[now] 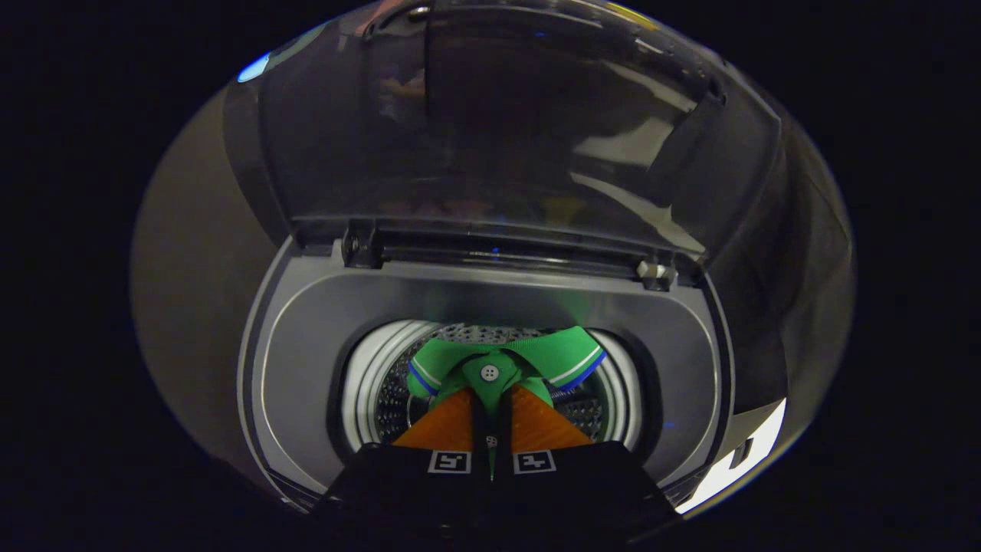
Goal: Put the clothes into the washing machine and then close the washing machine lid.
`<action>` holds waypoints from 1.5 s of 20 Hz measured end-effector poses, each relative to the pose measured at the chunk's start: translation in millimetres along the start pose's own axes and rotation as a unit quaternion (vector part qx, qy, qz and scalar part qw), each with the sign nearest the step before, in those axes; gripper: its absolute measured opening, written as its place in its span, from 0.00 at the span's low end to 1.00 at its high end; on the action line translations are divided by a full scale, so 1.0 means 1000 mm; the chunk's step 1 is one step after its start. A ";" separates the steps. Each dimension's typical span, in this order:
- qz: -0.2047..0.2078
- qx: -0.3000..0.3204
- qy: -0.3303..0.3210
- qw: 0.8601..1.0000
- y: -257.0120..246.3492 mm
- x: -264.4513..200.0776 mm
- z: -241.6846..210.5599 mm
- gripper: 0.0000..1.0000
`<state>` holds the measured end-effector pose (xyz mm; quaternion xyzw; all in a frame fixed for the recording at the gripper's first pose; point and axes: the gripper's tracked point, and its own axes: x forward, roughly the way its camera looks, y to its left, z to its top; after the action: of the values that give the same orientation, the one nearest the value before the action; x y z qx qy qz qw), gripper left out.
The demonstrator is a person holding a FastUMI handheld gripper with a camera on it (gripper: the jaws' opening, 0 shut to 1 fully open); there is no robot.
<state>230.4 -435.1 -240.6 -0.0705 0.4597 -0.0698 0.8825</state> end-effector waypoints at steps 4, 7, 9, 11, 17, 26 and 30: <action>0.021 0.011 0.029 0.999 0.005 0.013 -0.013 0.56; 0.018 0.017 0.026 0.999 0.000 0.012 -0.011 0.99; 0.015 0.023 0.024 0.999 -0.003 0.010 -0.010 0.99; 0.015 0.028 0.016 0.999 -0.004 0.006 -0.006 0.99; 0.014 0.033 -0.021 0.999 -0.011 -0.026 0.023 0.99; 0.015 0.059 -0.158 0.986 -0.027 -0.116 0.126 0.99; 0.019 0.071 -0.201 0.977 -0.035 -0.142 0.163 0.99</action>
<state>281.8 -432.7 -27.8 -0.0115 0.2684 -0.0697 0.9607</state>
